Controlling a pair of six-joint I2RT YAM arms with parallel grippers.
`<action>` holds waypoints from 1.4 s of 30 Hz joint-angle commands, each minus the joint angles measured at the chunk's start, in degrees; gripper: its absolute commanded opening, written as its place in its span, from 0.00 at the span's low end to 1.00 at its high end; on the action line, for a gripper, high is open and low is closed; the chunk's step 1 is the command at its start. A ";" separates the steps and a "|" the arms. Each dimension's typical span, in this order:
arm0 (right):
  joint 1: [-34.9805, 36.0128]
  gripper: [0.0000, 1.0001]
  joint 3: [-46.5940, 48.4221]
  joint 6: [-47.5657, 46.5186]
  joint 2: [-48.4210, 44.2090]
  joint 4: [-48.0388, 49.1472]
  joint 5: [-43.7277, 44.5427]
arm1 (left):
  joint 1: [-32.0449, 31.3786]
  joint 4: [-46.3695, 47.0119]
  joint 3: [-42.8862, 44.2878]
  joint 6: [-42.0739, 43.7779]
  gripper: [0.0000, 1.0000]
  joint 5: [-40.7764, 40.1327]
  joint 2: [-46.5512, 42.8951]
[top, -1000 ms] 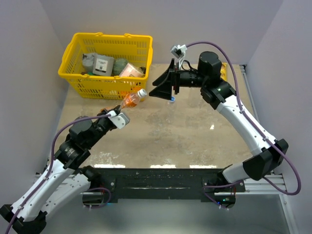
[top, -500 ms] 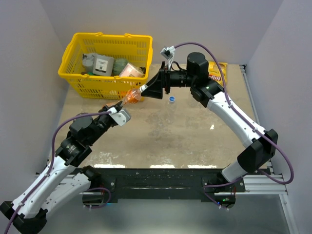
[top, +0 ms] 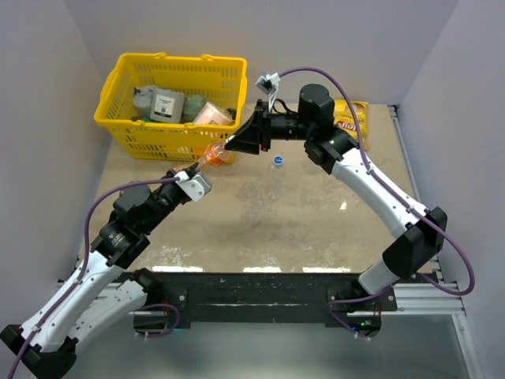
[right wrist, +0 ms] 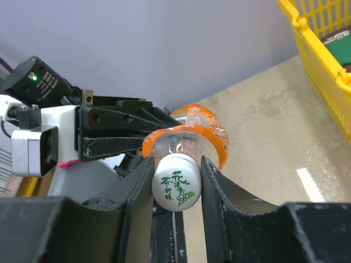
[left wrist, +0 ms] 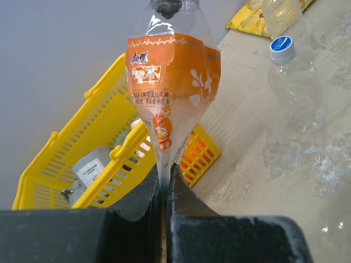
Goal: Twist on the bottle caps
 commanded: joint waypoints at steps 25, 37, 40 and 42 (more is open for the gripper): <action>-16.56 0.00 37.49 -48.56 -3.38 -70.05 38.81 | 0.20 -1.27 4.05 -12.46 0.98 10.87 2.84; -21.05 0.00 5.79 -56.73 -14.36 -66.39 32.94 | 0.38 1.99 1.24 -14.05 0.97 12.98 2.24; -21.14 0.00 -0.19 -57.96 -15.07 -61.47 29.08 | 1.08 0.94 1.33 -13.79 0.97 12.89 2.32; -21.14 0.00 -3.18 -57.61 -14.81 -58.04 27.40 | 1.87 0.32 1.50 -13.79 0.97 12.98 2.32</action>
